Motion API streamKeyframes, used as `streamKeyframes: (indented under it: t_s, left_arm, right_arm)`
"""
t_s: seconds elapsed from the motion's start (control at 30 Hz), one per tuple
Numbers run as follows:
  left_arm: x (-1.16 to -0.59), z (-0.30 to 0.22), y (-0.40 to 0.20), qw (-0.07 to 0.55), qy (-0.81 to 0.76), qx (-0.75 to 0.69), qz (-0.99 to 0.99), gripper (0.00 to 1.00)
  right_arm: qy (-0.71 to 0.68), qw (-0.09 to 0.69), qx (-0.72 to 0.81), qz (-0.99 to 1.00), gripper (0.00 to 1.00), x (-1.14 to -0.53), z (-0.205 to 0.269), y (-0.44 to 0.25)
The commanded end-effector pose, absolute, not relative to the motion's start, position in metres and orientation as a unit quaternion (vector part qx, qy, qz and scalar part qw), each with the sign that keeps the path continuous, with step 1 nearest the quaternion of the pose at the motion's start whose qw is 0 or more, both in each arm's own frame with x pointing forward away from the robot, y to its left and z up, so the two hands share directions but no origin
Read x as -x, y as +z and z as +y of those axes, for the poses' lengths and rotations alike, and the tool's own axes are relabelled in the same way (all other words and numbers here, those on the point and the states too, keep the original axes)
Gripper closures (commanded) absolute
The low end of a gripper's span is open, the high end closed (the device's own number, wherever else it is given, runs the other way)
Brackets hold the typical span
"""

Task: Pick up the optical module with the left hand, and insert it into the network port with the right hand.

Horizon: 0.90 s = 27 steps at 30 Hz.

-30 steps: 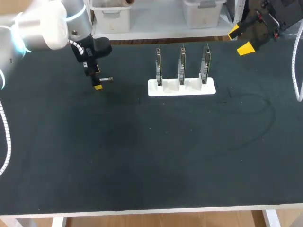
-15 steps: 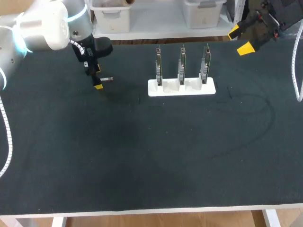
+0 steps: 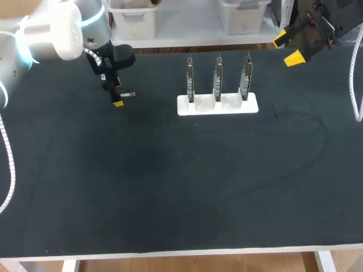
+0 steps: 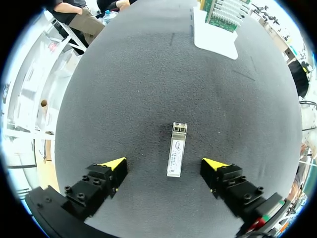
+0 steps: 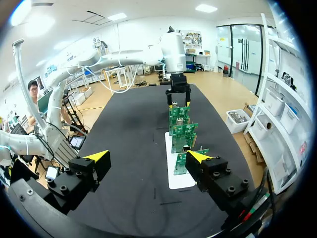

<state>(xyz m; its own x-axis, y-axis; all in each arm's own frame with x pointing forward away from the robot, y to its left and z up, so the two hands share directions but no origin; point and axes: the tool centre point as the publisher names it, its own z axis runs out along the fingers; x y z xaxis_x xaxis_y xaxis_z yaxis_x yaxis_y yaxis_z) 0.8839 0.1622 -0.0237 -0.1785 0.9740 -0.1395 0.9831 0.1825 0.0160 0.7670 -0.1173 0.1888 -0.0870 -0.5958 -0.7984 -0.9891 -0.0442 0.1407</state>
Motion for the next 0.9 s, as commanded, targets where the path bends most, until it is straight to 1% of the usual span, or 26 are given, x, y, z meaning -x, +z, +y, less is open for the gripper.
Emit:
streamKeyframes:
  t_s: [0.03,0.47,0.6,0.63,0.73,0.9]
  left_arm:
    - [-0.894,0.162,-0.027,-0.031,-0.141,-0.642,0.753,1.00]
    - [-0.891,0.163,-0.031,-0.031,-0.147,-0.641,0.752,1.00]
    - [-0.889,0.161,-0.030,-0.021,-0.171,-0.647,0.743,1.00]
    - [-0.889,0.159,-0.030,-0.026,-0.174,-0.652,0.738,1.00]
    - [-0.887,0.156,-0.026,-0.007,-0.191,-0.656,0.730,1.00]
    - [-0.884,0.146,-0.007,0.042,-0.210,-0.665,0.716,1.00]
  right_arm:
    - [0.369,0.267,0.621,0.638,0.00,-0.766,-0.117,0.189]
    - [0.369,0.267,0.621,0.638,0.00,-0.766,-0.117,0.189]
    - [0.369,0.267,0.621,0.638,0.00,-0.766,-0.117,0.189]
    - [0.369,0.267,0.621,0.638,0.00,-0.766,-0.117,0.189]
    - [0.369,0.267,0.621,0.638,0.00,-0.766,-0.117,0.189]
    - [0.369,0.267,0.621,0.638,0.00,-0.766,-0.117,0.189]
